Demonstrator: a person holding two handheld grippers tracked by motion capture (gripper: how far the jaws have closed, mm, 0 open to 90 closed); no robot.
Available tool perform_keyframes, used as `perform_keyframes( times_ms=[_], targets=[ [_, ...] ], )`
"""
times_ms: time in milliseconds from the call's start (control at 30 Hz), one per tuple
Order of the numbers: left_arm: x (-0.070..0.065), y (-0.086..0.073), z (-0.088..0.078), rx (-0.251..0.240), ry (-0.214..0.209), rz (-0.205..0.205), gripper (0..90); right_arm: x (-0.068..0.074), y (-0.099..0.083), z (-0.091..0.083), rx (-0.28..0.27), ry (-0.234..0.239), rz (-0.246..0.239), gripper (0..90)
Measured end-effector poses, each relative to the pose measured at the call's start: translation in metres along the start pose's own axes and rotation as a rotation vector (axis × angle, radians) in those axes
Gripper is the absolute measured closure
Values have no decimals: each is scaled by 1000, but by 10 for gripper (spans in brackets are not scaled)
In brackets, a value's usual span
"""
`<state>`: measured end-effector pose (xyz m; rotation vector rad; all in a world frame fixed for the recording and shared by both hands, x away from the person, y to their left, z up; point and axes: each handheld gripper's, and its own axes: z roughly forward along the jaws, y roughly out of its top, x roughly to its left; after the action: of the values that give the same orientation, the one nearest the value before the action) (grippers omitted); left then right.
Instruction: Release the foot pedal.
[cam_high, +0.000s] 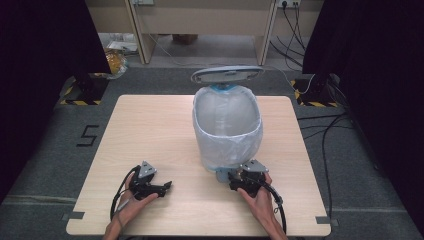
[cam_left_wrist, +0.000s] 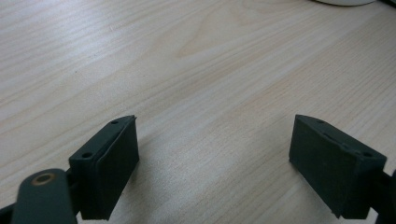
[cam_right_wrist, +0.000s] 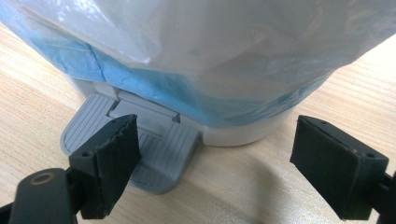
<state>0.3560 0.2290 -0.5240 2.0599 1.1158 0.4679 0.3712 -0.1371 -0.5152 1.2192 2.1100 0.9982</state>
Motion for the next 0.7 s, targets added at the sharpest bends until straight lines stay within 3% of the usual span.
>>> perform_keyframes(
  times_ms=[700],
  targets=[
    [0, 0, 0, 0, 0, 1, 150, -1, 2, -4, -28, 3, -17, 162]
  ],
)
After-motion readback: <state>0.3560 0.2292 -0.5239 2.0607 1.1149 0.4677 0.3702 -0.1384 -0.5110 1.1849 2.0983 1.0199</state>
